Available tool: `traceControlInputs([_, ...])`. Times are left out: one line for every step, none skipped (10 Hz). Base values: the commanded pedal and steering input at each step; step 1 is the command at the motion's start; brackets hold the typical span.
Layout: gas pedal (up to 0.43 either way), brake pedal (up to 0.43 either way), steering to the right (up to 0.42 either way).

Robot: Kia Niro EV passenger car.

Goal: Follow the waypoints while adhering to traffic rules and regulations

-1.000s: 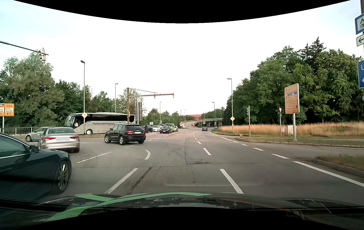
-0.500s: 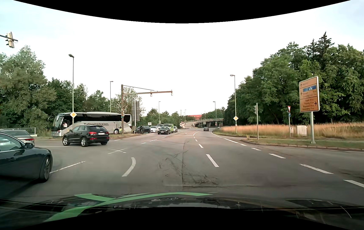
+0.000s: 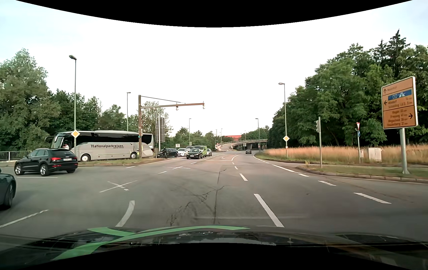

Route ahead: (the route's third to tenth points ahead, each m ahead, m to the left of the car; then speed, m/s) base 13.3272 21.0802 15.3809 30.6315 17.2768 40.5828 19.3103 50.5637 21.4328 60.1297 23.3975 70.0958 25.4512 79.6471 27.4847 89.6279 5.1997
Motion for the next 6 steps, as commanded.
traceControlInputs([0.067, 0.000, -0.091])
traceControlInputs([0.067, 0.000, -0.112])
traceControlInputs([0.067, 0.000, -0.127])
traceControlInputs([0.087, 0.000, -0.138])
traceControlInputs([0.098, 0.000, -0.146])
traceControlInputs([0.130, 0.000, -0.159])
